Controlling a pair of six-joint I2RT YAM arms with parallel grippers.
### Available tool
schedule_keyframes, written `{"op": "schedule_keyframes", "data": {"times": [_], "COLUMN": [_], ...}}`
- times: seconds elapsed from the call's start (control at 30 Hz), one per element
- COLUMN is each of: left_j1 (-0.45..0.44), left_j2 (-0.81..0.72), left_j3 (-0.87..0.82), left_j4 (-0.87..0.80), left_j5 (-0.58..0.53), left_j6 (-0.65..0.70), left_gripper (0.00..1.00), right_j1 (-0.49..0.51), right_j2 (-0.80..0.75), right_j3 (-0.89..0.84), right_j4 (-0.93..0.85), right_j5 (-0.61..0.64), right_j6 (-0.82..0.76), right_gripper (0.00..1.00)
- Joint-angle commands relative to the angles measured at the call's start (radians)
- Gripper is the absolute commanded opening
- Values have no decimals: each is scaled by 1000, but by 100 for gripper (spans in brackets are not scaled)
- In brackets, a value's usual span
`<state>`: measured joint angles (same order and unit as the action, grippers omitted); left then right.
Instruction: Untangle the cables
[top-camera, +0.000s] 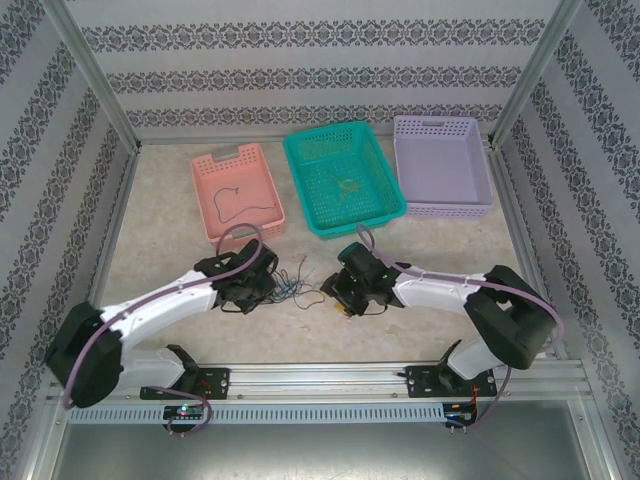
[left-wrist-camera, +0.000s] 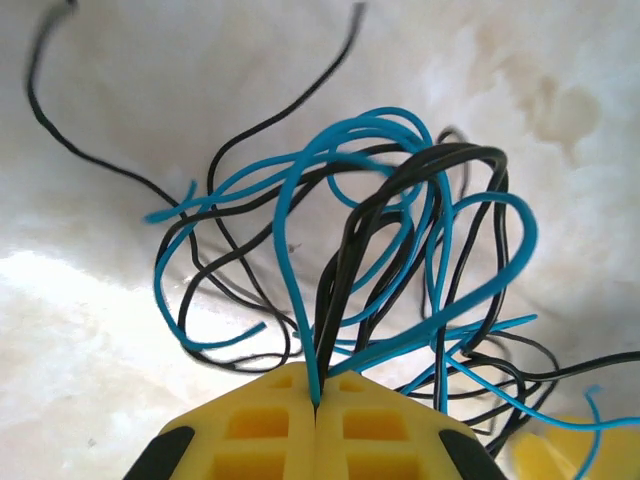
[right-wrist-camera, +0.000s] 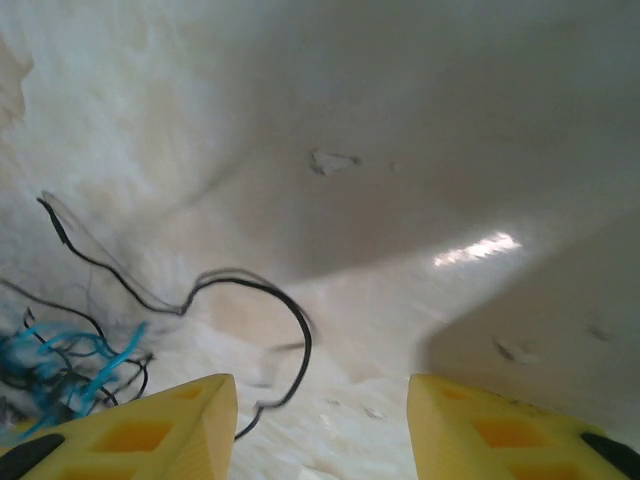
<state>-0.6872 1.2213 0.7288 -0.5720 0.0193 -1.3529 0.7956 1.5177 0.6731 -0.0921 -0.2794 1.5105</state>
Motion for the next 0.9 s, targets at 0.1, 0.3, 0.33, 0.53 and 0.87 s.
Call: {"op": "schedule_keyframes", "data": {"times": [0.1, 0.3, 0.33, 0.53, 0.87], "left_j1": [-2, 3, 3, 3, 3], "left_j2": [-83, -63, -57, -24, 20], "left_j3": [-65, -53, -54, -49, -46], "left_j4": [-28, -15, -8, -13, 21], "left_j5": [-67, -55, -54, -70, -64], "left_j6": [-90, -65, -66, -47, -34], "left_gripper": [0, 0, 0, 0, 0], "right_j1": [65, 89, 96, 137, 202], "right_j2": [123, 156, 147, 95, 173], "right_j3": [106, 103, 95, 74, 90], "right_j4": [24, 70, 73, 38, 116], "right_j5": [-23, -11, -4, -3, 10], "right_j6": [200, 344, 383, 539, 683], "right_gripper": [48, 48, 48, 50, 52]}}
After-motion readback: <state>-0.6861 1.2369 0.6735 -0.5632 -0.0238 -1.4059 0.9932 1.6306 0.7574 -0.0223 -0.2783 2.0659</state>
